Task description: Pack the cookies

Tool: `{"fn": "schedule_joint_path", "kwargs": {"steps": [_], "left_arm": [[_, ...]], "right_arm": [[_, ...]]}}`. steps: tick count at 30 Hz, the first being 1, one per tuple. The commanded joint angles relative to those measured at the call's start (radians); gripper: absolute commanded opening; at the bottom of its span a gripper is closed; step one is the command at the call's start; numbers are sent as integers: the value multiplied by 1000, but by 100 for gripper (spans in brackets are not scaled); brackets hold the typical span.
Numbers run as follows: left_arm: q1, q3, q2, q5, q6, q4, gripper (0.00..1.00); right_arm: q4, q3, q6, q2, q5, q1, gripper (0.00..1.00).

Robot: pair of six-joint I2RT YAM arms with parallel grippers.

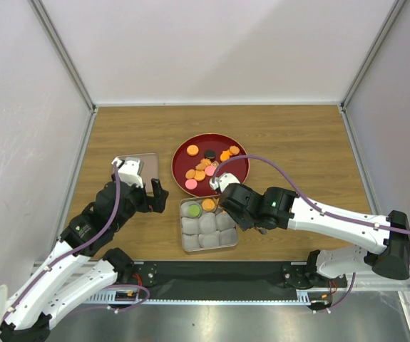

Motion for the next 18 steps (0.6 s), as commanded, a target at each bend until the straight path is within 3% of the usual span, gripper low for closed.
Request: {"fn": "schedule_joint_path", "kwargs": {"steps": [1,18], "left_arm": [[-8,14,0,-10,-4,13,100],[-18,14,-4,-15,-4,13,100]], "right_arm": [[19,12,13,4,20,7,36],[17,16,24,4,20,10,42]]}}
